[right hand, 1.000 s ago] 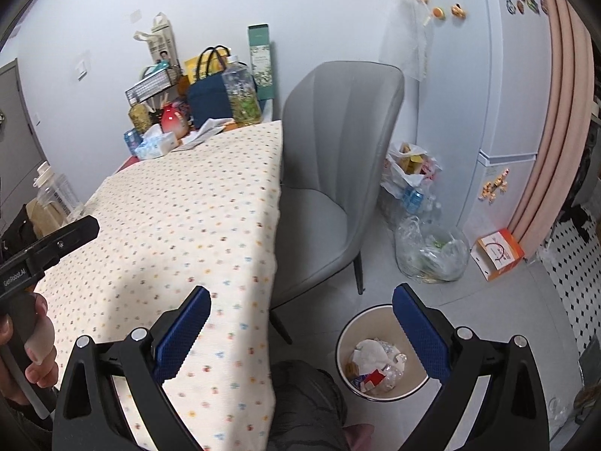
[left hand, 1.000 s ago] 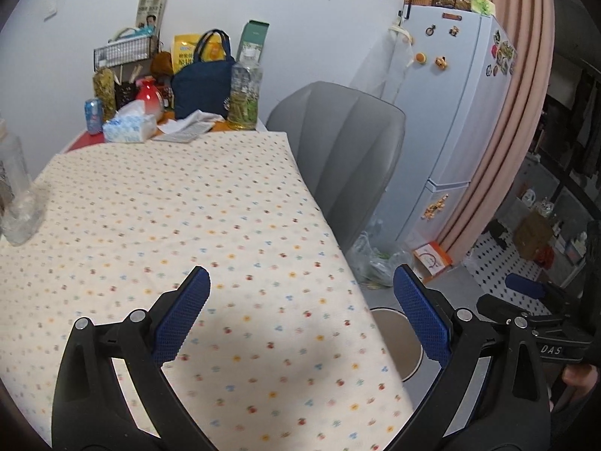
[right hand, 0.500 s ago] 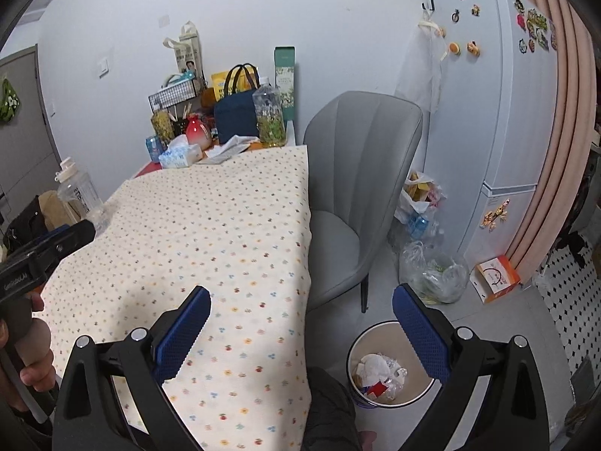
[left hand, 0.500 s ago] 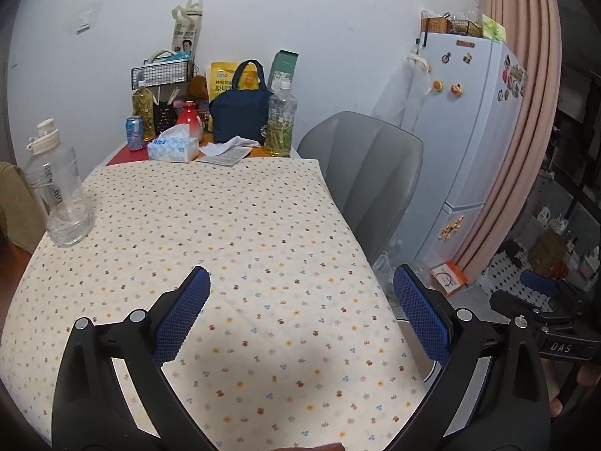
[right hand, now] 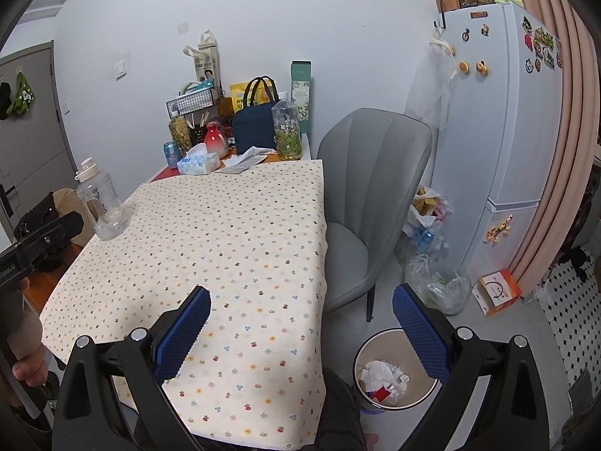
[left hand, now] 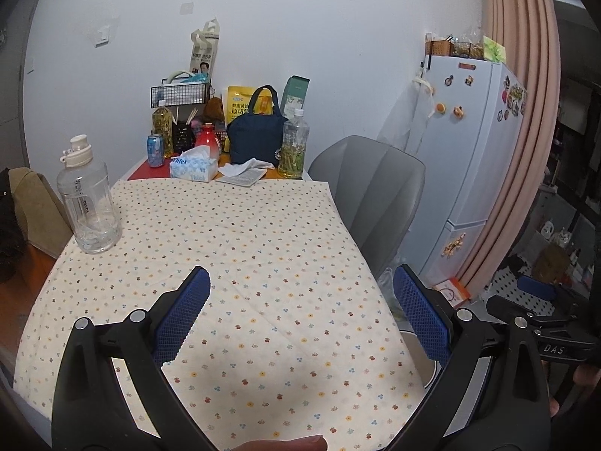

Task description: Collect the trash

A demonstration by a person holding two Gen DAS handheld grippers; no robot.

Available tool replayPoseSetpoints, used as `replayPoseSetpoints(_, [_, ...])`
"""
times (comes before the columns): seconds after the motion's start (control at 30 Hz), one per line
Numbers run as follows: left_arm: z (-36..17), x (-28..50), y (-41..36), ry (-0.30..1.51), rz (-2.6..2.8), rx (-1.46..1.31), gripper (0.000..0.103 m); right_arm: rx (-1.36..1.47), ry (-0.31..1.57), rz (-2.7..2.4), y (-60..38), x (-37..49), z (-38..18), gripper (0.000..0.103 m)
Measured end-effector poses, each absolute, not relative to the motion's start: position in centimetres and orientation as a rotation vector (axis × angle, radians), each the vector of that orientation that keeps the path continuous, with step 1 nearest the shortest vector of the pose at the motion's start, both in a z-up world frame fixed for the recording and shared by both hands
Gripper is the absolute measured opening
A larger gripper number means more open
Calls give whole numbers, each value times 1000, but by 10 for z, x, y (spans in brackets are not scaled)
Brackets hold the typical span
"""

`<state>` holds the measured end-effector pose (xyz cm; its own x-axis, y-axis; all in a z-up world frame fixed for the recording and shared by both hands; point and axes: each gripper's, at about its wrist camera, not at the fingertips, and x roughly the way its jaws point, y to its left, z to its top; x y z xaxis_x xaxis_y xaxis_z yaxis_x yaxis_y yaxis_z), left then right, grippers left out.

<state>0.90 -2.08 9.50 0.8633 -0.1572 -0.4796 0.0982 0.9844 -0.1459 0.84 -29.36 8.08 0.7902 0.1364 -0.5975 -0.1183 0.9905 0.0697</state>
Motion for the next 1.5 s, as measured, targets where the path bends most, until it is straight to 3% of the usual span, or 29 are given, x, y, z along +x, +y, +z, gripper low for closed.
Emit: replayPoseSetpoints(1.5, [80, 6, -26, 544, -126, -126, 97, 56, 647, 112, -313, 12, 69, 95])
